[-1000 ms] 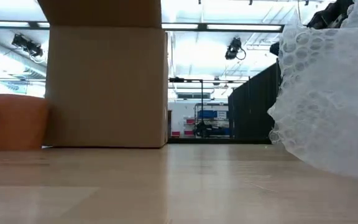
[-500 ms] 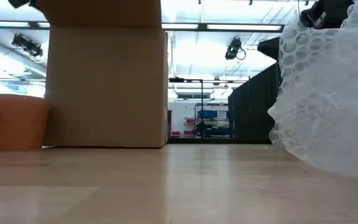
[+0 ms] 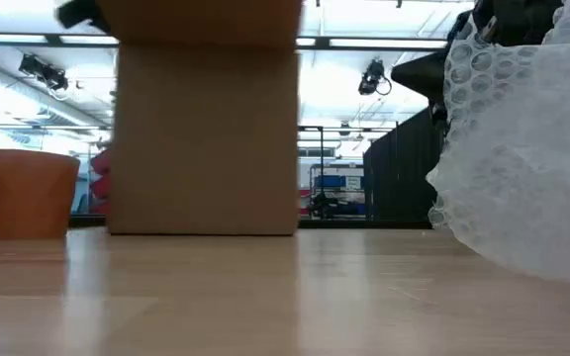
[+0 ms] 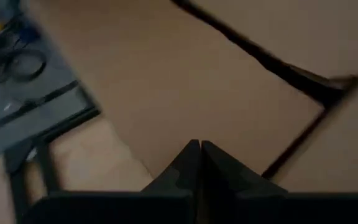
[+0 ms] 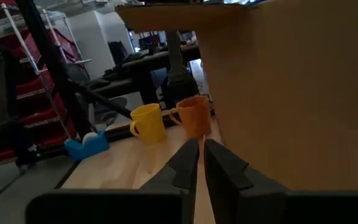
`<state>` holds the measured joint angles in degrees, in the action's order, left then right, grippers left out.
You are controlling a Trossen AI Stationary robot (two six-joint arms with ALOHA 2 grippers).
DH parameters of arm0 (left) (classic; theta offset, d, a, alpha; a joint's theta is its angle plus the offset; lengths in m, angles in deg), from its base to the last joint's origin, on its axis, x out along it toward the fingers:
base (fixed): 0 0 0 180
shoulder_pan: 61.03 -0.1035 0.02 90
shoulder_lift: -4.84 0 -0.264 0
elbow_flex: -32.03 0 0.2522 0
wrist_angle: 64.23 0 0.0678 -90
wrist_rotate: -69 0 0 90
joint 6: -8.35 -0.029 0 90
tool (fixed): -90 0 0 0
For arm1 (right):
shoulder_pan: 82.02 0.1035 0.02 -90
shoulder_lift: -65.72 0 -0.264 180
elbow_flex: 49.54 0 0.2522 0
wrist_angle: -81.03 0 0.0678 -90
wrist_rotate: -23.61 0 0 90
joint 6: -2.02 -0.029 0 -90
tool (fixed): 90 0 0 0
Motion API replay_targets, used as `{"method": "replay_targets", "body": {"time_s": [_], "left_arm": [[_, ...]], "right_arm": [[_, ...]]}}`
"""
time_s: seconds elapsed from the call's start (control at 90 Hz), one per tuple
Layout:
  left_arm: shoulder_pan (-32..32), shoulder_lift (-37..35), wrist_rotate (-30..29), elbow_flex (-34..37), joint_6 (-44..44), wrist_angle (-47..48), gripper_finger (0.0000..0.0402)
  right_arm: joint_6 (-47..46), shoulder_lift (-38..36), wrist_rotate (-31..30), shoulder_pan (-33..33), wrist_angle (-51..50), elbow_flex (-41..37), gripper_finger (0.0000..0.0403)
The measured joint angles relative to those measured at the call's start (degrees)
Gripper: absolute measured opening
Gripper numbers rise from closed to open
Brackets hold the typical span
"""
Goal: Wrap mug
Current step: Move the brown box to the top center of the table
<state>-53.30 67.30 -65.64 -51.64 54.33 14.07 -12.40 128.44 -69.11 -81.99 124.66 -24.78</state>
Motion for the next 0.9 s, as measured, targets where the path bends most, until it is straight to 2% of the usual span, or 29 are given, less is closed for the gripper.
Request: {"method": "replay_targets", "body": {"time_s": [0.111, 0.211, 0.278, 0.389, 0.522, 0.589, 0.7, 0.9], "left_arm": [[0.0, 3.1, 1.8, -0.4, -8.6, -10.8, 0.0000], [0.1, 4.8, 5.3, -5.2, -13.0, -10.9, 0.0000], [0.5, 5.1, 4.5, -8.9, -13.7, -6.5, 0.0000], [1.1, 4.9, -0.6, -15.4, -12.6, 4.9, 0.0000], [1.4, 4.3, -3.9, -19.9, -3.5, 20.2, 0.0000], [1.4, 3.6, -4.2, -19.8, 2.2, 25.9, 0.0000], [1.3, 2.0, -3.2, -16.2, 5.0, 24.5, 0.0000], [1.2, 1.7, -2.1, -6.4, 8.4, 24.2, 0.0000]], "right_arm": [[1.2, 0.7, -0.2, 0.0, -0.2, 1.9, 0.0006], [4.6, 0.7, -4.0, 0.0, -1.3, 4.9, 0.0006], [7.0, 0.6, -8.2, -0.3, -3.5, 7.4, 0.0003], [10.1, 0.6, -13.4, -1.2, -11.2, 12.6, 0.0001], [11.6, 1.0, -18.1, -3.5, -25.1, 18.9, 0.0001], [11.9, 1.5, -20.4, -4.9, -29.0, 20.3, 0.0001], [11.9, 1.9, -22.2, -7.4, -30.4, 20.5, 0.0000], [12.2, 2.6, -21.4, -10.3, -29.3, 20.5, 0.0000]]}}
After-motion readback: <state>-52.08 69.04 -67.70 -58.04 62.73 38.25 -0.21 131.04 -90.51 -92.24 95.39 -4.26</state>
